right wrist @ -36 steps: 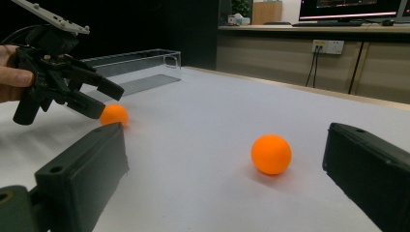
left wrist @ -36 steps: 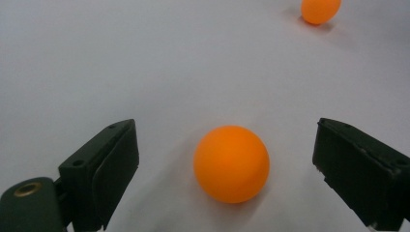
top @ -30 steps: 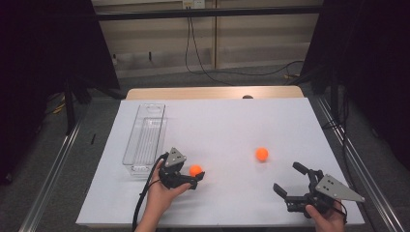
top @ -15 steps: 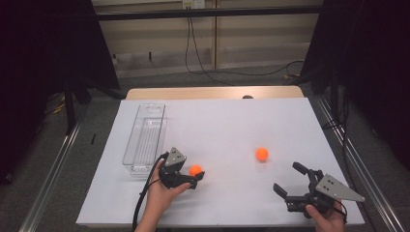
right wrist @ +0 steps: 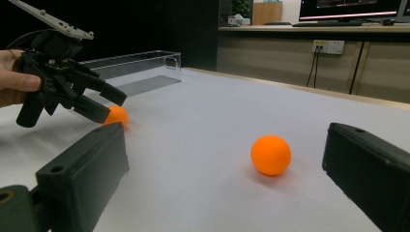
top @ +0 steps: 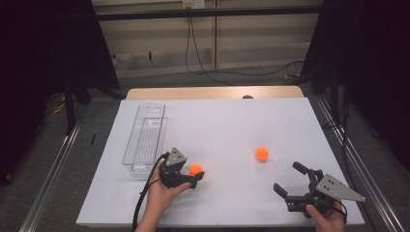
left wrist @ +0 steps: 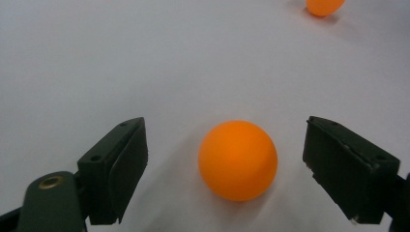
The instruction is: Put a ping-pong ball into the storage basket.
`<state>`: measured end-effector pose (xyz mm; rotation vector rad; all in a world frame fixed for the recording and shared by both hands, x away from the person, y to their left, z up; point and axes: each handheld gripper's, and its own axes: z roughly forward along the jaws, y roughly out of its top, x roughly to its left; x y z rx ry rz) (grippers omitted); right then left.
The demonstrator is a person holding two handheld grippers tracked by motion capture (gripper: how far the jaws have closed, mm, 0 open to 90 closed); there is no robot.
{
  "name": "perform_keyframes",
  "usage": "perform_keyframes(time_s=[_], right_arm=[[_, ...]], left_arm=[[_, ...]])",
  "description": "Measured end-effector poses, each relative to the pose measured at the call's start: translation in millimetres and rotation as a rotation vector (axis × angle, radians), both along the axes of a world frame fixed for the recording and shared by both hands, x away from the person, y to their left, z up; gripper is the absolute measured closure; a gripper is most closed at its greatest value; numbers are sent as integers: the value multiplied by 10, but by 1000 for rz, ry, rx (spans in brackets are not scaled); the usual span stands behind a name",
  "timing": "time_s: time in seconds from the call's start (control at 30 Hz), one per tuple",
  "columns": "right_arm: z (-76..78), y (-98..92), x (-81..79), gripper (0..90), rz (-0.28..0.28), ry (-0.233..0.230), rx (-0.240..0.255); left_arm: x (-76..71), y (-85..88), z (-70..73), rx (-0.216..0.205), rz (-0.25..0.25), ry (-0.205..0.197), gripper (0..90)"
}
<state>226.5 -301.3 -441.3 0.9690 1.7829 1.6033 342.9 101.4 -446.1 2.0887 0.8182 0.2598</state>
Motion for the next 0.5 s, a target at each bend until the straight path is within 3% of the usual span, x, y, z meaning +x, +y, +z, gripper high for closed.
perform_keyframes(time_s=[0.5], right_arm=[[0, -2, 0, 15, 1, -1, 2]], left_arm=[[4, -17, -26, 19, -16, 4, 233]])
